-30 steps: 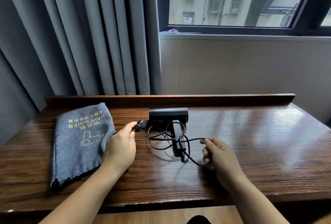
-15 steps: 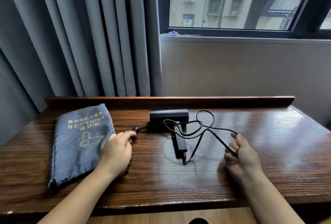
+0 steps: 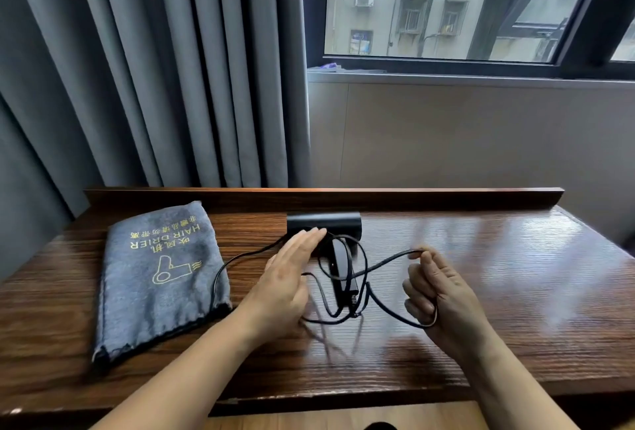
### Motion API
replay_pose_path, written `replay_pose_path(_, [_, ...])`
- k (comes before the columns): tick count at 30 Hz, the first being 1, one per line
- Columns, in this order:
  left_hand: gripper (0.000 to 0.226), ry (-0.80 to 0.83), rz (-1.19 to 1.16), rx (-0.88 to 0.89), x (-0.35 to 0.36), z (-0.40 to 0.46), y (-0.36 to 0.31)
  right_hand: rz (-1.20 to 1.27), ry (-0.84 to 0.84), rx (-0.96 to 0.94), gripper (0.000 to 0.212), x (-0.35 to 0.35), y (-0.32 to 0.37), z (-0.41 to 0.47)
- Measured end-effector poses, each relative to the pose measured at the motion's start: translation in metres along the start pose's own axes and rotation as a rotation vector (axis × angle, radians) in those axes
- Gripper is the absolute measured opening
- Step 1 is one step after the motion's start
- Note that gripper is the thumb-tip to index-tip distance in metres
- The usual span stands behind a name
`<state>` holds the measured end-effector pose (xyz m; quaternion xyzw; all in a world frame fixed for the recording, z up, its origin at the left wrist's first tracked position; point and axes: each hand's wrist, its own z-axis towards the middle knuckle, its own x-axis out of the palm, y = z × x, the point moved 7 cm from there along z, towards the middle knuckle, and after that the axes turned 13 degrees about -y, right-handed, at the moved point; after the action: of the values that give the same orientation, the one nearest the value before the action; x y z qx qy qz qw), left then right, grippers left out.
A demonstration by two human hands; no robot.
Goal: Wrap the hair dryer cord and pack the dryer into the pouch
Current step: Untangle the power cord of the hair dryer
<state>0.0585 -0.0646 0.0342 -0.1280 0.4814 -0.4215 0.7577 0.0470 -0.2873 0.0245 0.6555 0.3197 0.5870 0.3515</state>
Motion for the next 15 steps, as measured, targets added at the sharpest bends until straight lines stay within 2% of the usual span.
replay_pose_path(2, [0.072, 0.002, 0.016, 0.073, 0.001, 0.004, -0.006, -0.076, 0.081, -0.001, 0.017, 0.004, -0.002, -0.002])
replay_pose_path(5, [0.029, -0.07, 0.133, 0.248, -0.006, 0.009, -0.017, -0.186, 0.103, -0.026, 0.018, 0.007, -0.003, -0.001])
replay_pose_path(7, [0.022, -0.2, 0.155, 0.263, -0.021, 0.014, -0.02, -0.27, -0.004, -0.08, 0.018, 0.002, 0.001, 0.004])
replay_pose_path(10, [0.02, -0.386, 0.201, 0.177, -0.053, 0.018, -0.012, -0.347, -0.245, -0.114, 0.021, -0.017, 0.006, 0.014])
replay_pose_path(15, [0.006, -0.59, 0.249, 0.08, -0.099, 0.016, 0.005, -0.22, -0.505, -0.033, 0.021, -0.045, 0.007, 0.022])
